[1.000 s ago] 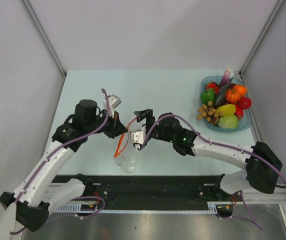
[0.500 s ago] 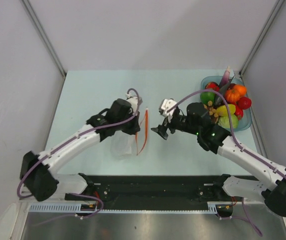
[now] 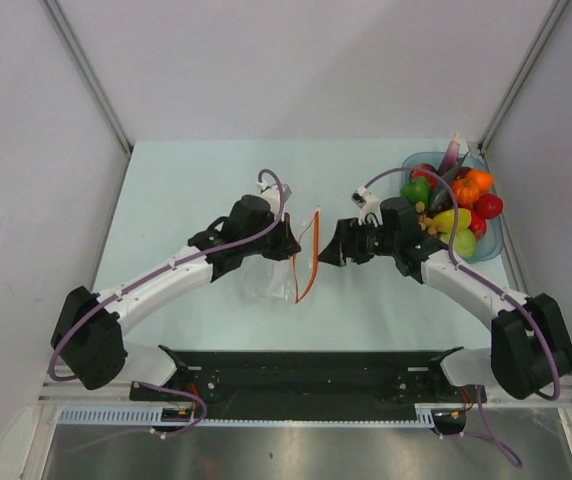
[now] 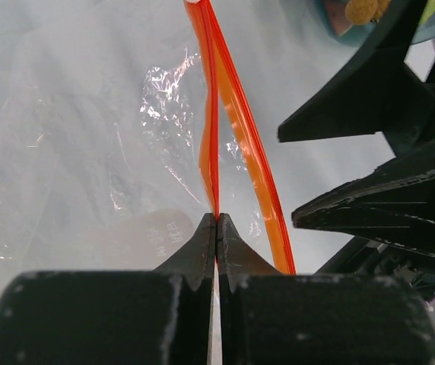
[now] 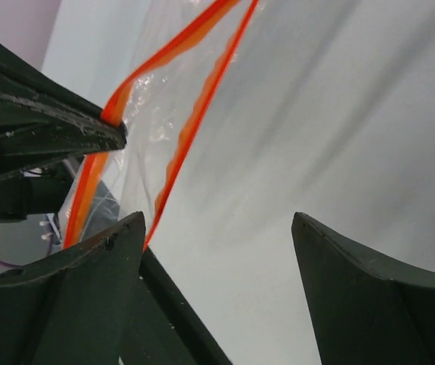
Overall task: Place the food in the zip-top bag and seal the zipper
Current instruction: Open the zipper of the food storage bag at the center of the board.
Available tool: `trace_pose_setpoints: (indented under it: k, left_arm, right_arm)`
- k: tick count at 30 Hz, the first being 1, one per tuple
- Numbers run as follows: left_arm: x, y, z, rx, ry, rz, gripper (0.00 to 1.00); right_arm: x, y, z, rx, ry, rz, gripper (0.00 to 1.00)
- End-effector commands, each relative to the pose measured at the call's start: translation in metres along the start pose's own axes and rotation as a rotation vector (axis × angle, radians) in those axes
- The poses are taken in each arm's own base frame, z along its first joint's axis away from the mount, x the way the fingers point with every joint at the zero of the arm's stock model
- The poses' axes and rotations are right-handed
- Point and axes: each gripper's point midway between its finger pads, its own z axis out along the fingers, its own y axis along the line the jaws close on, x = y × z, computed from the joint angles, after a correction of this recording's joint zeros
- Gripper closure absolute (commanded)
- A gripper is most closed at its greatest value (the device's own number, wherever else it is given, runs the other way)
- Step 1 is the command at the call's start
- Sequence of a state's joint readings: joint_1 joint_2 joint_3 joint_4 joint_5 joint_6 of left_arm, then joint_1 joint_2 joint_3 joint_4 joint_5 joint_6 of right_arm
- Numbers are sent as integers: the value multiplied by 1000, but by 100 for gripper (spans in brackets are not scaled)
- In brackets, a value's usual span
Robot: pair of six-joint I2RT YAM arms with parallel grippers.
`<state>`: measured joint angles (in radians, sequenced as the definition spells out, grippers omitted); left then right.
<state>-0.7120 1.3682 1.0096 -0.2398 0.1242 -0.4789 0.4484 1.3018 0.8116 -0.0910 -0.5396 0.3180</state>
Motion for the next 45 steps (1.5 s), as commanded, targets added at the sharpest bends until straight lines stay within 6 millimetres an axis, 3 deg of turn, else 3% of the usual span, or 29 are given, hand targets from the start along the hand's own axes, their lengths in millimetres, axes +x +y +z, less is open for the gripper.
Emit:
trace_pose_setpoints:
  k: [1,3,5,8,9,10,11,12,14,15,18,19,22,24,28,31,34,37,38,41,42,43,45]
  left_arm:
    - [-15,-13,-8,57,-65,-10,100]
    - [-15,-13,-10,65,-71,-14,100]
    - [-19,-18,-13,89,-87,-13,100]
    - [-30,-18,-26,91,-112,-14,100]
    - [-29,-12,-31,74,-101,-18,100]
    - [-32,-6,-37,55,-105,-27,100]
    - [-43,10,-49,4,-143,-44,100]
    - [-35,24,-58,-52,-112,-48,100]
    - [-39,42,-76,-96,-128,-53,100]
    - [-36,43,-91,-103,-133,-2,100]
    - [-32,31,-116,-43,-141,95,100]
    - [-30,27,-119,-22,-139,112,100]
    - [-23,18,-124,27,-115,133,100]
    - [-17,18,-116,46,-96,108,100]
    - [3,34,-64,52,40,-9,100]
    - [-6,32,-40,129,42,-65,100]
    - [-20,26,-26,182,15,-51,100]
    - [-32,20,-24,219,-45,-33,100]
    - [-36,20,-22,227,-59,-32,100]
    - [-35,17,-18,242,-46,-50,100]
    - [-31,19,-14,238,-27,-62,100]
    - [-31,19,-11,244,-22,-66,100]
    - [-31,16,-9,262,-19,-71,100]
  right_arm:
    - [-43,41,8,-198,-76,22,18]
    - [-44,48,12,-228,-58,8,20]
    - [-42,49,18,-229,-39,-2,30]
    - [-31,40,30,-190,-9,-51,59]
    - [-35,38,32,-174,-7,-71,75]
    - [-40,31,34,-148,-20,-118,83]
    - [-29,20,35,-114,36,-105,93]
    - [-37,18,36,-99,34,-139,100]
    - [-35,4,33,-68,85,-178,100]
    - [-44,1,37,-62,91,-199,100]
    - [-40,4,43,-90,151,-244,100]
    - [-45,14,48,-120,150,-291,100]
    - [-36,23,63,-158,204,-345,100]
    - [-25,26,74,-182,240,-407,100]
    - [-11,3,83,-168,325,-431,100]
    - [-27,-20,68,-113,314,-443,100]
    - [-38,-42,49,-44,302,-468,99]
    - [-47,-47,33,13,292,-493,88]
    - [-53,-44,27,22,280,-501,69]
    - [-75,-41,5,56,249,-442,38]
    - [-90,-33,-8,56,207,-437,34]
    - [-98,-44,-26,91,190,-395,30]
    - [-114,-42,-59,121,129,-385,17]
